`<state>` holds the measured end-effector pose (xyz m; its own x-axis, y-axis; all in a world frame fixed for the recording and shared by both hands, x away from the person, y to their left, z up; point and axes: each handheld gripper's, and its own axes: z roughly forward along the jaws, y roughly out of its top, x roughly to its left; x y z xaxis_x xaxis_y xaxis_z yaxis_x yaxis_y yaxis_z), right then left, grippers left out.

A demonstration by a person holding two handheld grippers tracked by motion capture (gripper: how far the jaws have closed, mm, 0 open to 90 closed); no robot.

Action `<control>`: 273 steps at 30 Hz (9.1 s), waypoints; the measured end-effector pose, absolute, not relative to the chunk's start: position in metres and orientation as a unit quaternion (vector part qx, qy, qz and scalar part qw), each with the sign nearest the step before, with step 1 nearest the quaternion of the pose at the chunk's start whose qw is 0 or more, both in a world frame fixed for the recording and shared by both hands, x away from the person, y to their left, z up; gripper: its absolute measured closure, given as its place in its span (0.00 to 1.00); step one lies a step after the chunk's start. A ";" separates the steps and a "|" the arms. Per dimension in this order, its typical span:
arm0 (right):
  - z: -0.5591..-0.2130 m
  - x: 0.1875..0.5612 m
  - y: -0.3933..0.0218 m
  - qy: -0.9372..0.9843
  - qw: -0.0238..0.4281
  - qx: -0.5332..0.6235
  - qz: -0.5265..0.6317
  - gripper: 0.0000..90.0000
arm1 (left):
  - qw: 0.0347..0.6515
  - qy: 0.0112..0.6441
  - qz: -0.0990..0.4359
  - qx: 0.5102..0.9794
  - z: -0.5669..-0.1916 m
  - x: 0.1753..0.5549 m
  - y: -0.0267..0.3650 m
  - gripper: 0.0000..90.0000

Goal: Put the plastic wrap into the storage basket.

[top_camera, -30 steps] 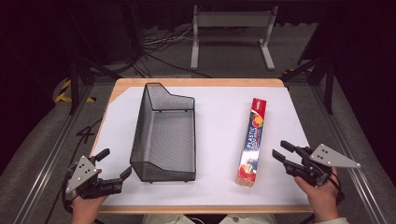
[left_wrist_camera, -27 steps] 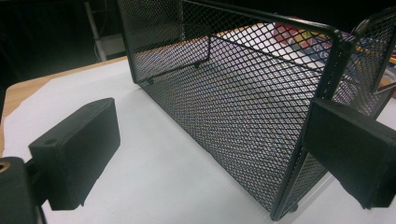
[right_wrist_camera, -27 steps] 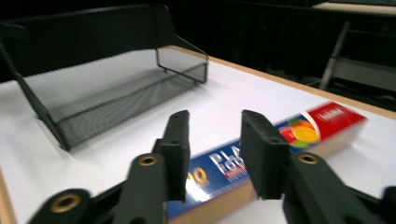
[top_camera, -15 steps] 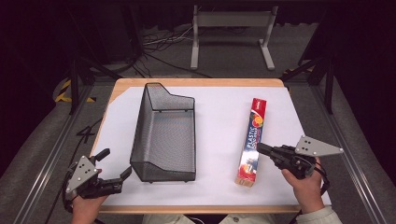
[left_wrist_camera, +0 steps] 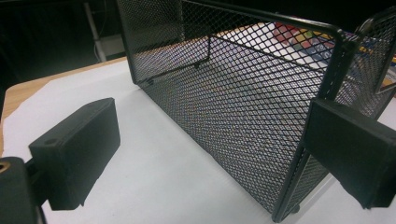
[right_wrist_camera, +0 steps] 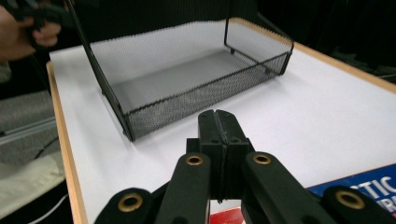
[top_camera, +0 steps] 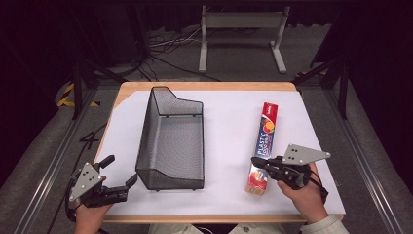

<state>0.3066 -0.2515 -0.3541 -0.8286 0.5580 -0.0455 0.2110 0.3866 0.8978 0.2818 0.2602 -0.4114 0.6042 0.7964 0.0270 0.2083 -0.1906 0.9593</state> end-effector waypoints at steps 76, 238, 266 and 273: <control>-0.394 0.294 -0.316 0.834 0.193 0.415 0.307 1.00 | 0.536 0.353 0.275 0.716 -0.412 0.282 0.261 0.06; -0.313 0.413 -0.079 0.808 0.036 0.472 0.352 0.44 | 0.540 0.355 0.274 0.712 -0.413 0.284 0.264 0.06; -0.343 0.427 -0.022 0.813 -0.010 0.520 0.263 0.43 | 0.543 0.355 0.273 0.710 -0.414 0.284 0.265 0.06; -0.350 0.433 -0.015 0.815 -0.010 0.530 0.233 0.43 | 0.544 0.355 0.273 0.710 -0.414 0.284 0.265 0.06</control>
